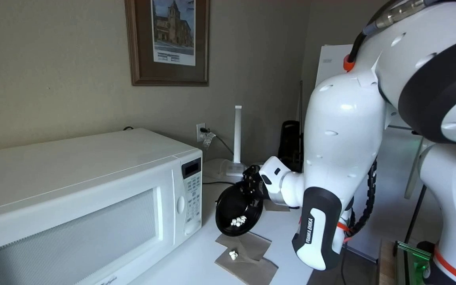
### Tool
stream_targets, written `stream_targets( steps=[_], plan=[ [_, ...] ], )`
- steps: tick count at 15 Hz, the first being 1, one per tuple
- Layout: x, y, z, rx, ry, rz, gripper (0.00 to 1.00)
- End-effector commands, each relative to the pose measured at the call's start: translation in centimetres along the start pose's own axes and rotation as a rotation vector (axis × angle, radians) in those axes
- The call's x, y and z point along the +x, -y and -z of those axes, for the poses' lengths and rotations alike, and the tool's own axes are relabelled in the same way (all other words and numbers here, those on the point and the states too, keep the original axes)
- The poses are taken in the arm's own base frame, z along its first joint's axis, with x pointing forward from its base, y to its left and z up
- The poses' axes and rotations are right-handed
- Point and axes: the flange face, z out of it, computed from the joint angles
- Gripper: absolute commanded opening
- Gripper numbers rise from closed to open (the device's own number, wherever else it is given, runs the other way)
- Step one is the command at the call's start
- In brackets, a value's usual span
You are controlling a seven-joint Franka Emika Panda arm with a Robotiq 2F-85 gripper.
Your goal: Pour the contents of the black bowl onto the brown paper
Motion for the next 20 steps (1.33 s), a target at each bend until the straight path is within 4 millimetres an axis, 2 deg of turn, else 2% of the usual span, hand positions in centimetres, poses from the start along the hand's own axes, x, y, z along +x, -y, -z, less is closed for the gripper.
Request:
stream_targets(
  steps=[1, 2, 4, 5, 6, 7, 10, 11, 12, 13, 14, 15, 16, 17, 20],
  plan=[
    [-0.3, 0.9, 0.2, -0.051, -0.006, 0.012, 0.02],
    [0.3, 0.5, 0.4, -0.076, -0.029, 0.021, 0.02],
    [-1.2, 1.9, 0.0, -0.043, 0.009, 0.033, 0.02],
    [0.0, 1.2, 0.4, -0.089, -0.031, 0.03, 0.02],
    [-1.4, 1.9, 0.0, -0.071, 0.011, 0.04, 0.02],
    [-1.6, 2.0, 0.0, -0.076, 0.016, 0.052, 0.02],
    [-0.1, 1.8, 0.4, -0.102, -0.046, 0.044, 0.02],
    [-0.5, 2.1, 0.2, -0.096, -0.034, 0.036, 0.02],
    [0.0, 1.9, 0.7, -0.105, -0.055, 0.025, 0.02],
    [-0.5, 2.6, 0.5, -0.073, -0.039, 0.024, 0.02],
    [0.8, 2.2, 0.8, -0.12, -0.091, 0.04, 0.02],
    [-0.8, 3.0, 0.5, -0.067, -0.033, 0.021, 0.02],
    [0.7, 2.2, 0.7, -0.132, -0.1, 0.064, 0.02],
    [1.1, 1.9, 1.0, -0.158, -0.11, 0.071, 0.02],
    [1.0, 1.8, 1.1, -0.179, -0.122, 0.099, 0.02]
  ],
)
